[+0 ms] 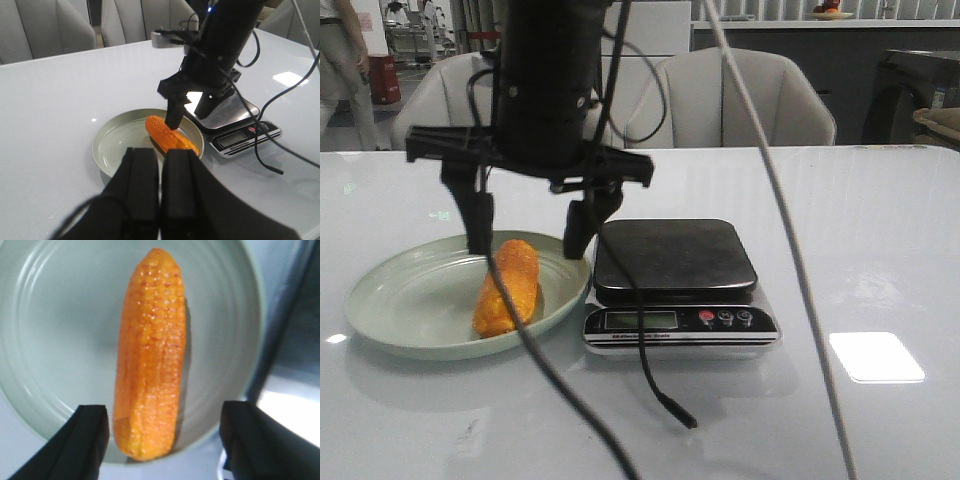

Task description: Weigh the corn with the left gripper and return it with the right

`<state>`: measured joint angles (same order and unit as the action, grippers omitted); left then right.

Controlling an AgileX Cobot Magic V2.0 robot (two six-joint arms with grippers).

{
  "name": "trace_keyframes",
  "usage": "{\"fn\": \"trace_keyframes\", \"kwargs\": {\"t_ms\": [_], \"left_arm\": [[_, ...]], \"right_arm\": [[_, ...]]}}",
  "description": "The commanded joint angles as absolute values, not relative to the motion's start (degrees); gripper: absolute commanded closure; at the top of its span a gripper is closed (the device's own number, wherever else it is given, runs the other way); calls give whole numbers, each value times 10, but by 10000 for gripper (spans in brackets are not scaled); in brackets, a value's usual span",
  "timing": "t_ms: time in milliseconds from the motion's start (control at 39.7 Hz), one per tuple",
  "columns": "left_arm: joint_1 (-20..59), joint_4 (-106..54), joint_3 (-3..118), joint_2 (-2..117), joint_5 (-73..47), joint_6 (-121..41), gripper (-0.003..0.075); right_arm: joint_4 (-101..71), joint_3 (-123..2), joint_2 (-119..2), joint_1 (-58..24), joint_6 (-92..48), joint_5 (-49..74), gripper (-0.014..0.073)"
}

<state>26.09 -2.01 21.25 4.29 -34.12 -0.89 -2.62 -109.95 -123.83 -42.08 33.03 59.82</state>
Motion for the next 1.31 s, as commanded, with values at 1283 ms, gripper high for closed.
{"fn": "trace_keyframes", "kwargs": {"t_ms": [1283], "left_arm": [[263, -24, 228, 50, -298, -7, 607]], "right_arm": [[37, -326, -268, -324, 64, 188, 27]]}}
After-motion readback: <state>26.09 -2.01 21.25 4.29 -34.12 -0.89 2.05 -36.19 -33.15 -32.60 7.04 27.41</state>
